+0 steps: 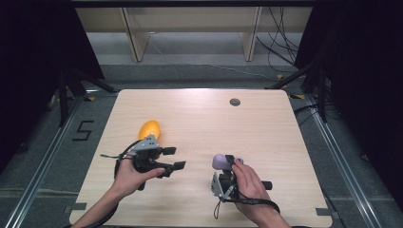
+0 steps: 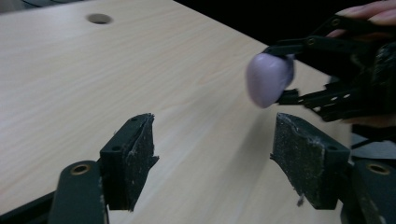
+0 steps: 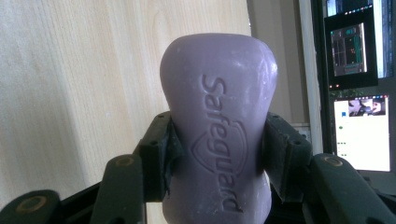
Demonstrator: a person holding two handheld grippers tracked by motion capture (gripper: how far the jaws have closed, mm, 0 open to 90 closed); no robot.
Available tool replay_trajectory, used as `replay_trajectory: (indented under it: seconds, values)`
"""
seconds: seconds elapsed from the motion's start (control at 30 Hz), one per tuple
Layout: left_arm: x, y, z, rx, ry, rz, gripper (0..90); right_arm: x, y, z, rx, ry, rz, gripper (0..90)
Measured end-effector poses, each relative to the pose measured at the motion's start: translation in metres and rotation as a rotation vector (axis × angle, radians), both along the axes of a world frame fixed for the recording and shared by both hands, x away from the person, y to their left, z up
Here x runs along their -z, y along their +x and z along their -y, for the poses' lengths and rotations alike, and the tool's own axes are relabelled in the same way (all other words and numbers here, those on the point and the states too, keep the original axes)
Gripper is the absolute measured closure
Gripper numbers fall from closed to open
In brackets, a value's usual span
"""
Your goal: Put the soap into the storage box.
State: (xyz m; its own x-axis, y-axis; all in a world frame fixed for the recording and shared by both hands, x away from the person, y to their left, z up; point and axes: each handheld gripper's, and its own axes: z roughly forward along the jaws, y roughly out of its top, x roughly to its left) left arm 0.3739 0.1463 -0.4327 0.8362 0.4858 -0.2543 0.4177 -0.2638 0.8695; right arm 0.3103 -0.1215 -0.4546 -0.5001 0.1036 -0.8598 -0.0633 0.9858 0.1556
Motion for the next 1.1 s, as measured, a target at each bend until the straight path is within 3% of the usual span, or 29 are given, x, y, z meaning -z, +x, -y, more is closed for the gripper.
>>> replay_trajectory:
  seconds: [0.03,0.07,0.1,0.13,0.2,0.27,0.33,0.4,0.5,0.53,0.6,0.73,0.8,0.83,0.87,0.93,1.0,1.1]
  values:
    - [0.001,0.002,0.006,0.017,-0.023,-0.029,29.1,0.002,-0.003,-0.002,0.036,0.051,0.0,50.1]
    - [0.003,0.004,0.012,0.034,-0.027,-0.047,29.5,0.002,-0.001,-0.002,0.005,0.024,0.013,50.1]
    - [0.004,0.006,0.017,0.04,-0.024,-0.057,30.1,0.002,-0.003,-0.003,0.019,0.036,0.003,50.1]
    - [0.006,0.007,0.021,0.048,-0.018,-0.06,30.6,0.0,-0.002,-0.004,-0.003,0.007,0.03,50.1]
    - [0.008,0.01,0.027,0.064,-0.009,-0.072,31.8,0.001,-0.002,-0.005,-0.002,0.019,0.02,50.1]
    - [0.009,0.012,0.028,0.073,-0.007,-0.073,32.5,0.001,-0.003,-0.006,0.009,0.029,0.014,50.1]
    - [0.01,0.015,0.032,0.067,-0.004,-0.078,33.6,0.001,-0.001,-0.006,-0.032,0.009,0.024,50.0]
    - [0.01,0.015,0.033,0.065,-0.007,-0.079,34.3,0.002,-0.002,-0.007,-0.021,0.011,0.026,50.0]
    - [0.008,0.013,0.04,0.09,-0.014,-0.075,35.0,0.002,-0.002,-0.01,-0.038,0.004,0.03,50.0]
    - [0.008,0.013,0.042,0.104,-0.008,-0.06,35.2,0.002,-0.004,-0.011,-0.012,0.021,0.02,50.1]
    - [0.008,0.013,0.047,0.123,-0.011,-0.06,35.7,0.0,-0.003,-0.012,-0.051,-0.007,0.039,50.0]
    - [0.01,0.012,0.055,0.14,-0.006,-0.069,37.3,0.0,-0.003,-0.014,-0.069,-0.016,0.041,50.1]
    - [0.01,0.013,0.057,0.146,-0.008,-0.067,38.0,0.002,-0.004,-0.014,-0.057,0.008,0.029,50.0]
    - [0.011,0.014,0.059,0.16,-0.019,-0.063,38.7,0.0,-0.004,-0.015,-0.079,-0.022,0.04,50.0]
    - [0.012,0.014,0.062,0.161,-0.03,-0.086,39.1,0.003,-0.004,-0.015,-0.078,0.002,0.031,50.1]
    - [0.014,0.015,0.065,0.187,-0.044,-0.09,40.0,0.003,-0.006,-0.016,-0.058,0.006,0.027,50.1]
    - [0.016,0.015,0.067,0.193,-0.035,-0.089,41.0,0.002,-0.006,-0.016,-0.082,0.003,0.049,50.0]
    - [0.017,0.016,0.068,0.199,-0.048,-0.095,42.1,0.001,-0.006,-0.016,-0.079,0.007,0.041,50.1]
